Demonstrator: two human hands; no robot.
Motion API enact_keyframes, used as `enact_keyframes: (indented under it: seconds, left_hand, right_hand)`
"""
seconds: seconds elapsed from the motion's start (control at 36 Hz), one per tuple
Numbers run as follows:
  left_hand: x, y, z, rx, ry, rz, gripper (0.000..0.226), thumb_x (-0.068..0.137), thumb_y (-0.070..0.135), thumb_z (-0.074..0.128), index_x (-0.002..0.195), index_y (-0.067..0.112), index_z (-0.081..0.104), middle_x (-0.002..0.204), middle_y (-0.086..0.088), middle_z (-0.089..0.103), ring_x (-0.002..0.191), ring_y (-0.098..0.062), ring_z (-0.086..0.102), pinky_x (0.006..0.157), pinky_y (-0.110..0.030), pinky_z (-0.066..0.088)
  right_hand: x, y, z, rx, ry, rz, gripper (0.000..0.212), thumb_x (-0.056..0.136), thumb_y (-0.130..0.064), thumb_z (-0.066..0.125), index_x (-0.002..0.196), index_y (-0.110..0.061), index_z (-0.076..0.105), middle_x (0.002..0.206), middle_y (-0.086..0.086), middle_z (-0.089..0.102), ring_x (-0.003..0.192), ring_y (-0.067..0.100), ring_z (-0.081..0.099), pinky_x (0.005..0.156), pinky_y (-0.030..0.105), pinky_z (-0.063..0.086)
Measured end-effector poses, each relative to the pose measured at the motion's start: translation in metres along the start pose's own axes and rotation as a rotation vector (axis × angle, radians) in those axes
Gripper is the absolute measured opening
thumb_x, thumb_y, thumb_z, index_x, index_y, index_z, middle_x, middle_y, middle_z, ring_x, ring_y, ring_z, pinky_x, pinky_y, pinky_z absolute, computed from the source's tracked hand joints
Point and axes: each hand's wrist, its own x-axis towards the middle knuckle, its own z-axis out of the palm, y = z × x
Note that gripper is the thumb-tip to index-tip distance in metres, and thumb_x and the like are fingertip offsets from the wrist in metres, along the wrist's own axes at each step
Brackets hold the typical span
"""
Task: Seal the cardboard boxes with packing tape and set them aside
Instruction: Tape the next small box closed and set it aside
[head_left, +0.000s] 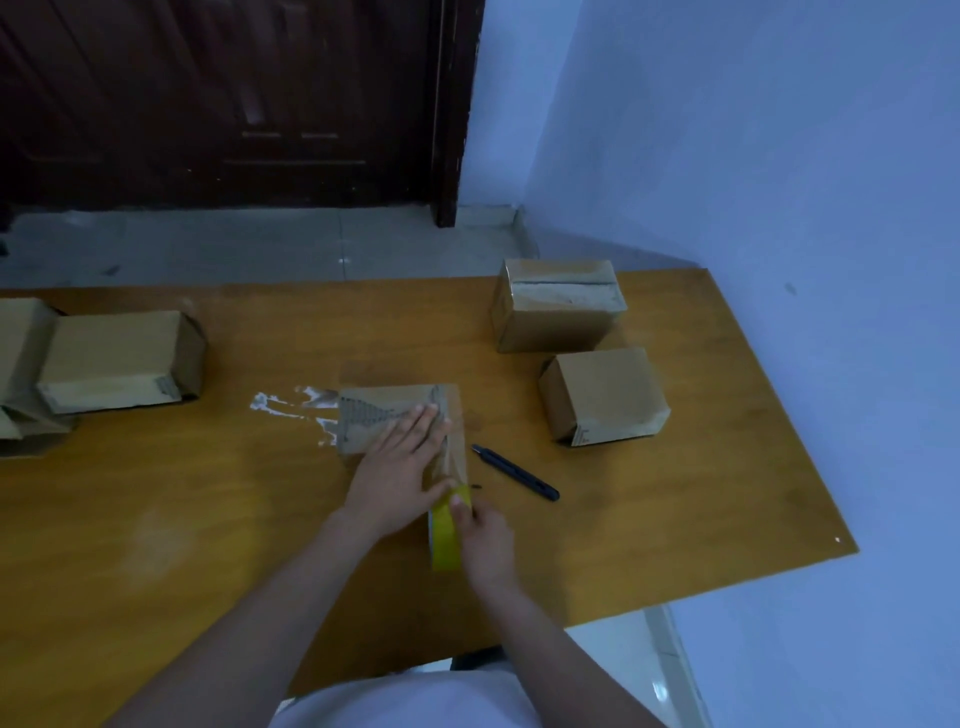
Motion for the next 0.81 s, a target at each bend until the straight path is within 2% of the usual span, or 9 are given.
enact_keyframes:
  seconds: [0.08, 0.22, 0.31, 0.36, 0.44, 0.61, 0.69, 0.75, 0.81]
  left_hand:
    - [-0.001, 0.0, 0.002, 0.022, -0.021, 0.013, 0.1, 0.063, 0.086, -0.018, 0.142, 0.026, -0.02, 0.151, 0.008, -0.026, 0.137, -0.01, -0.031, 0.106, -0.022, -0.029]
    - [0.001, -0.001, 0.0, 0.016, -0.05, -0.005, 0.105, 0.055, 0.088, -0.022, 0.14, 0.028, -0.024, 0.148, 0.008, -0.032, 0.137, -0.01, -0.032, 0.104, -0.024, -0.028]
    - [0.0, 0.0, 0.0, 0.025, -0.058, -0.008, 0.102, 0.06, 0.09, -0.011, 0.14, 0.029, -0.025, 0.15, 0.008, -0.031, 0.138, -0.009, -0.031, 0.104, -0.023, -0.028]
    - [0.0, 0.001, -0.001, 0.027, -0.054, -0.015, 0.098, 0.064, 0.085, -0.004, 0.142, 0.029, -0.023, 0.15, 0.01, -0.031, 0.139, -0.008, -0.03, 0.106, -0.023, -0.027]
    - [0.0, 0.001, -0.002, 0.011, -0.038, -0.02, 0.098, 0.064, 0.082, -0.001, 0.145, 0.03, -0.02, 0.15, 0.011, -0.03, 0.14, -0.007, -0.029, 0.107, -0.023, -0.025]
    - [0.0, 0.001, -0.004, -0.025, -0.05, -0.028, 0.091, 0.085, 0.076, 0.03, 0.15, 0.029, -0.012, 0.156, 0.01, -0.023, 0.141, -0.006, -0.025, 0.112, -0.025, -0.019]
    - [0.001, 0.001, -0.003, -0.017, -0.032, -0.015, 0.095, 0.076, 0.083, 0.016, 0.15, 0.03, -0.011, 0.155, 0.011, -0.024, 0.14, -0.005, -0.027, 0.111, -0.024, -0.021]
    - [0.002, 0.001, -0.001, -0.02, -0.018, -0.015, 0.099, 0.068, 0.084, 0.007, 0.15, 0.03, -0.012, 0.154, 0.013, -0.025, 0.14, -0.005, -0.027, 0.108, -0.022, -0.024]
    - [0.001, 0.001, 0.0, -0.033, -0.012, -0.024, 0.096, 0.076, 0.083, 0.017, 0.15, 0.03, -0.013, 0.154, 0.013, -0.024, 0.14, -0.005, -0.026, 0.106, -0.02, -0.026]
  right_hand:
    - [-0.001, 0.002, -0.002, 0.025, -0.043, -0.012, 0.044, 0.097, -0.046, 0.039, 0.104, -0.007, 0.059, 0.085, 0.005, 0.06, 0.075, 0.014, 0.055, 0.066, 0.029, 0.041]
    - [0.015, 0.001, -0.02, 0.012, 0.013, -0.004, 0.046, 0.097, -0.048, 0.029, 0.083, -0.016, 0.058, 0.081, 0.005, 0.058, 0.071, 0.015, 0.053, 0.064, 0.028, 0.039]
    - [0.039, 0.006, -0.037, -0.379, 0.255, -0.026, 0.032, 0.099, -0.034, 0.044, 0.114, -0.007, 0.053, 0.117, 0.01, 0.047, 0.103, 0.023, 0.049, 0.084, 0.033, 0.042]
    - [0.055, 0.008, -0.045, -0.608, 0.234, 0.012, 0.041, 0.098, -0.033, 0.046, 0.132, -0.01, 0.041, 0.134, 0.009, 0.034, 0.125, 0.029, 0.034, 0.099, 0.044, 0.037]
    - [0.068, 0.016, -0.046, -0.817, 0.11, -0.003, 0.039, 0.1, -0.028, 0.041, 0.137, -0.016, 0.037, 0.14, 0.006, 0.03, 0.129, 0.028, 0.029, 0.103, 0.045, 0.032]
    - [0.068, 0.031, -0.052, -0.867, 0.112, -0.046, 0.024, 0.1, -0.023, 0.042, 0.12, -0.01, 0.042, 0.126, 0.008, 0.044, 0.115, 0.026, 0.045, 0.08, 0.034, 0.043]
    - [0.062, 0.026, -0.063, -0.689, 0.112, 0.003, 0.017, 0.099, -0.018, 0.044, 0.113, -0.009, 0.039, 0.106, 0.011, 0.056, 0.085, 0.03, 0.057, 0.061, 0.035, 0.041]
    - [0.055, 0.025, -0.071, -0.628, 0.159, -0.15, 0.019, 0.097, -0.014, 0.048, 0.115, -0.01, 0.046, 0.098, 0.011, 0.062, 0.078, 0.03, 0.06, 0.056, 0.033, 0.042]
    - [0.045, 0.024, -0.079, -0.611, 0.22, -0.43, 0.023, 0.089, -0.008, 0.058, 0.112, -0.013, 0.058, 0.093, 0.005, 0.066, 0.073, 0.026, 0.064, 0.05, 0.029, 0.041]
